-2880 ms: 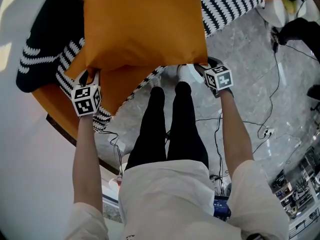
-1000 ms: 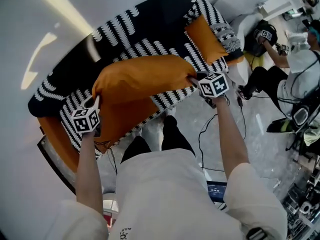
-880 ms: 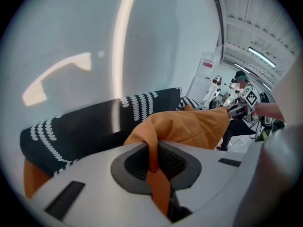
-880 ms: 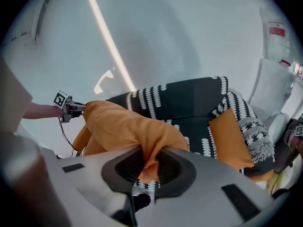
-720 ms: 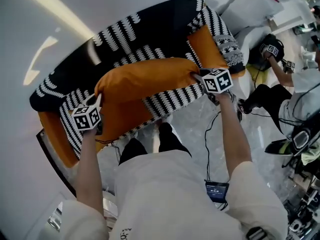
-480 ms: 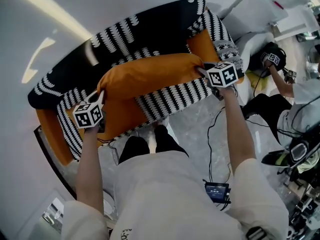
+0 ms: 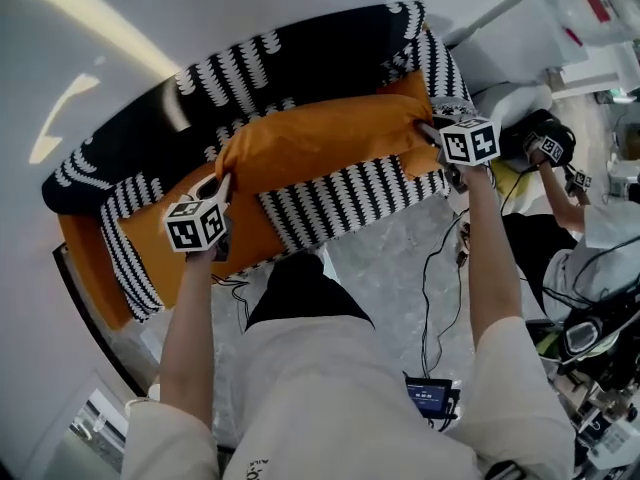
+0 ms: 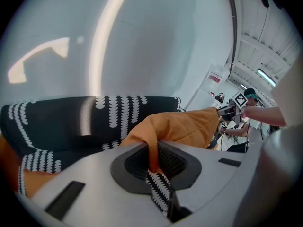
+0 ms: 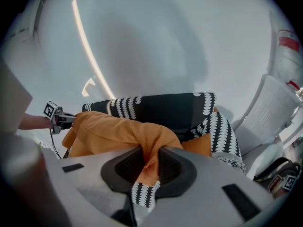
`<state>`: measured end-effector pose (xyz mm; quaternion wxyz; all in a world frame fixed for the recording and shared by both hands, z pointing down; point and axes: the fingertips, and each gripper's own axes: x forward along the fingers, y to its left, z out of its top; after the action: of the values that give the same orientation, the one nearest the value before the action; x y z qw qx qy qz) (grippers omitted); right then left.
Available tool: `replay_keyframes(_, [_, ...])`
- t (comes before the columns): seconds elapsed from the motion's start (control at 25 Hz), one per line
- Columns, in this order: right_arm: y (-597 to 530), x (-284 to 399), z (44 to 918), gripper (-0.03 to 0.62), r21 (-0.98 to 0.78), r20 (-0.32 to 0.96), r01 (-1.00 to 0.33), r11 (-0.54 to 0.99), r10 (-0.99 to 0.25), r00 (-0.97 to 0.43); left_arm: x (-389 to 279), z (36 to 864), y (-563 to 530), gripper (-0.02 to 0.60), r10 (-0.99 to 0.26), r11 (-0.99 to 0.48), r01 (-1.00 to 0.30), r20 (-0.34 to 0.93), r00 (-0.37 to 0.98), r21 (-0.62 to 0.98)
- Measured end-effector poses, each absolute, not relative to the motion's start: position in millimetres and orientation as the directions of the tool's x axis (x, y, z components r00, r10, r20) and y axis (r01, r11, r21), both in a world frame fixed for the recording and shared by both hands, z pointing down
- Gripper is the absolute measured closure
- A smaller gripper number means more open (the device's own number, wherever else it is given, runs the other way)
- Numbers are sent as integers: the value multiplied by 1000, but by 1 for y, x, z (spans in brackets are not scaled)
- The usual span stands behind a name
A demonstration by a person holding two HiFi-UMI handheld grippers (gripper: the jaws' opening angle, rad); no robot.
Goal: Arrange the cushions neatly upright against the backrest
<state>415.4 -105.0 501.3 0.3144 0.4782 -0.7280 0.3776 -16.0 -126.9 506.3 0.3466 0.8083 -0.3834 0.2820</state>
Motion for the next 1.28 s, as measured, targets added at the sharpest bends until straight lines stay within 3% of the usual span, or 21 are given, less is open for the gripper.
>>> replay_keyframes(0.48, [-138, 427, 517, 525, -213, 851, -952, 219, -437, -291, -5, 524, -136, 540, -383, -427, -784, 696, 608, 450])
replay_keyframes(0.88, [-168, 428, 574, 525, -243, 907, -941, 237, -288, -307, -8, 575, -163, 540, -312, -344, -816, 763, 566, 465])
replay_keyframes(1.28, [-239, 430, 594, 525, -383, 815, -882, 274, -349, -462, 0, 585, -233, 540, -448, -280, -873, 750, 487, 400])
